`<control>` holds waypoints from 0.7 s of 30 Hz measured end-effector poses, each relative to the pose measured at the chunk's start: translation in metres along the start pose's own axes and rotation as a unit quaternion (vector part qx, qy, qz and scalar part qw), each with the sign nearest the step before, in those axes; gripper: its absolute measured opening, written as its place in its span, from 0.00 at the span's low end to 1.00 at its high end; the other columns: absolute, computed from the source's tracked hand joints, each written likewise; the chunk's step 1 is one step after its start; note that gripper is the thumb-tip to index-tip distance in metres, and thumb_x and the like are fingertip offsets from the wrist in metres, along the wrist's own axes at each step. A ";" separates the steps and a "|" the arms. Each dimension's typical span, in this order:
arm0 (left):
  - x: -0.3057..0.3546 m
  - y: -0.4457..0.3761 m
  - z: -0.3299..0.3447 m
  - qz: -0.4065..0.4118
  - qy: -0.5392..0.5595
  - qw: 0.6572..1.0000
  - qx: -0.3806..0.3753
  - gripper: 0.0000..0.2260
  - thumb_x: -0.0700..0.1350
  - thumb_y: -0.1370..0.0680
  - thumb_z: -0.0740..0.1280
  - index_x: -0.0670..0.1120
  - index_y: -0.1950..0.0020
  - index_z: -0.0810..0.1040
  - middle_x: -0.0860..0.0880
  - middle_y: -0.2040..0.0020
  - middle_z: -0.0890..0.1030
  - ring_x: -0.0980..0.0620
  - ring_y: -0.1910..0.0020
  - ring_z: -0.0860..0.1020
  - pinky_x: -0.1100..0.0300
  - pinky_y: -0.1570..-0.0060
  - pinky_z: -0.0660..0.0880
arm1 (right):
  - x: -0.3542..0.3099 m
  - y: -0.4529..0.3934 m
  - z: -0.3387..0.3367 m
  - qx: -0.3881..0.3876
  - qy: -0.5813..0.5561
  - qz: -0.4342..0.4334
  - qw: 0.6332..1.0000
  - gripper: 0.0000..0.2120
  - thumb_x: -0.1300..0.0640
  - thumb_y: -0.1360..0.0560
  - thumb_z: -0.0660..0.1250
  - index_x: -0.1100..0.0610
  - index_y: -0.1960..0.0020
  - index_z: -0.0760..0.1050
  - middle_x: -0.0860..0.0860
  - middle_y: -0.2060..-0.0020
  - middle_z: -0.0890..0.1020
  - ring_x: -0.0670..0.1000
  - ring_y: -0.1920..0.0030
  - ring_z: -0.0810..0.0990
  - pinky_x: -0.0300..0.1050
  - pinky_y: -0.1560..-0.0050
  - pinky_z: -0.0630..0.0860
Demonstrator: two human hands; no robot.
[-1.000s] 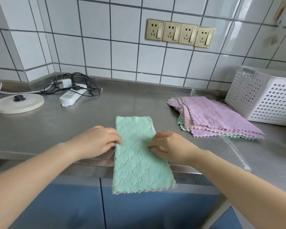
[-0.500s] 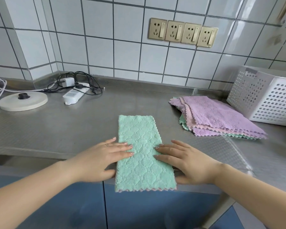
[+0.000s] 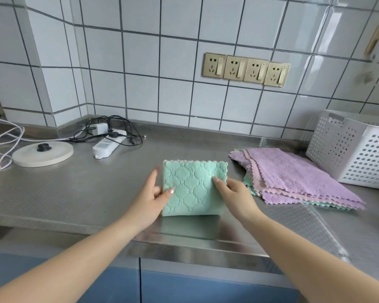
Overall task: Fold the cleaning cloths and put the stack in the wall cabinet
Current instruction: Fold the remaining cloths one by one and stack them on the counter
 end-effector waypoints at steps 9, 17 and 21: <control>0.006 -0.029 0.009 -0.063 -0.152 0.986 -0.028 0.17 0.40 0.22 0.64 0.44 0.33 0.73 0.48 0.31 0.72 0.54 0.32 0.69 0.71 0.42 0.60 | 0.002 -0.031 0.025 -0.097 0.190 0.053 0.975 0.32 0.50 0.25 0.66 0.48 0.25 0.57 0.52 0.32 0.72 0.53 0.36 0.74 0.38 0.48 0.68; 0.007 -0.035 0.007 -0.110 -0.191 0.971 -0.089 0.28 0.47 0.25 0.69 0.46 0.27 0.63 0.48 0.26 0.64 0.51 0.29 0.65 0.63 0.38 0.65 | -0.001 -0.047 0.033 -0.142 0.315 0.017 0.938 0.21 0.53 0.21 0.59 0.52 0.28 0.66 0.53 0.34 0.74 0.55 0.35 0.72 0.41 0.40 0.67; 0.011 -0.043 0.007 -0.106 -0.237 0.961 -0.096 0.30 0.48 0.24 0.68 0.45 0.25 0.60 0.47 0.25 0.61 0.51 0.27 0.62 0.63 0.34 0.61 | 0.006 -0.058 0.037 -0.147 0.343 0.025 0.927 0.20 0.54 0.20 0.57 0.53 0.29 0.66 0.53 0.35 0.75 0.55 0.35 0.72 0.42 0.40 0.68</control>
Point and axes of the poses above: each hand's wrist, its own y-axis away from the middle knuckle, its own z-axis out of the palm, x = y × z, the point moved 3 cm from there along -y, towards the middle knuckle
